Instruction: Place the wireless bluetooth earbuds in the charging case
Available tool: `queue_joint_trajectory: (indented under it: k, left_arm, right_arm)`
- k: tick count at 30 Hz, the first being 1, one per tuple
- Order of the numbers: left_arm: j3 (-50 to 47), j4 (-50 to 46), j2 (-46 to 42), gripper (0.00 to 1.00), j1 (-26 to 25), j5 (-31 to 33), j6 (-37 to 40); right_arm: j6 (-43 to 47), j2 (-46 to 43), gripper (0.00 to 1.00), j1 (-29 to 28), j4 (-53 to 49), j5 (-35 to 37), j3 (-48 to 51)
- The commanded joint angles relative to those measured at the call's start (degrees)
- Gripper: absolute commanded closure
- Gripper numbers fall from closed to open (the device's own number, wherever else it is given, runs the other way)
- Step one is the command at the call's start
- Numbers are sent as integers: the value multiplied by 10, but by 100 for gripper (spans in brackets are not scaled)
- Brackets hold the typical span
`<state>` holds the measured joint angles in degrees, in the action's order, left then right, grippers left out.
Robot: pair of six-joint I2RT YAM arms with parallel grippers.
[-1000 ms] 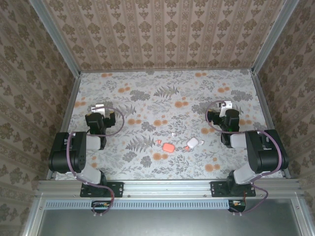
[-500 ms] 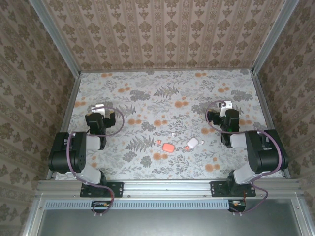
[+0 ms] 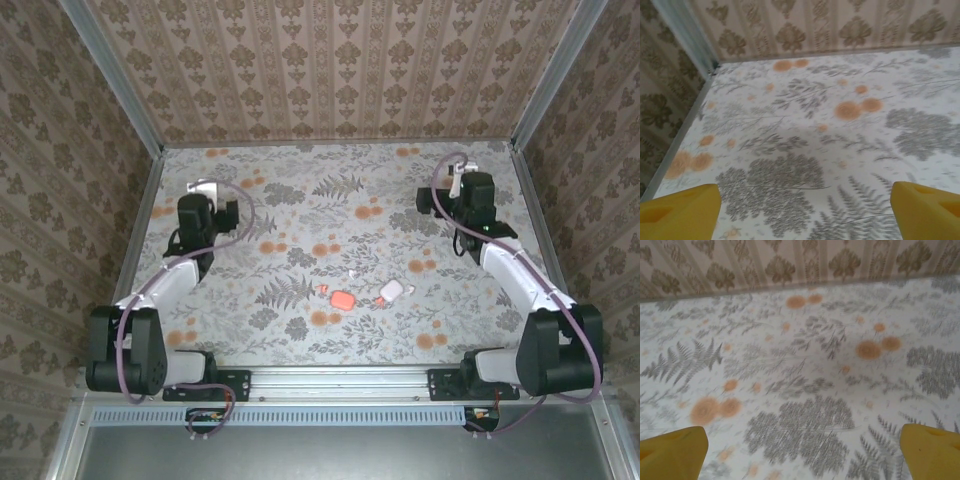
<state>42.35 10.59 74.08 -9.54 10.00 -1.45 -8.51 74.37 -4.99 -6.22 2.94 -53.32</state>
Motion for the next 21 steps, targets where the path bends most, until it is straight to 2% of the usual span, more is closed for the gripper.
queue_joint_trajectory:
  k: [1,4,9,14,21]
  left_arm:
    - [76,-267,-12,14,-37,-11,-46]
    - [110,-371,-19,14,-71,3,-86]
    - [96,-437,-40,15,-101,-20,-181]
    - [61,-441,-49,15,-103,-54,-247]
    - [55,-471,-27,15,-103,-54,-234]
  right_arm:
    - [-67,-7,0,-46,-292,18,-78]
    - [-133,12,0,-109,-410,6,-141]
    - [-253,50,0,-210,-504,-40,-173]
    - [-345,98,0,-306,-514,-25,-172]
    - [-446,153,3,-379,-475,-33,-171]
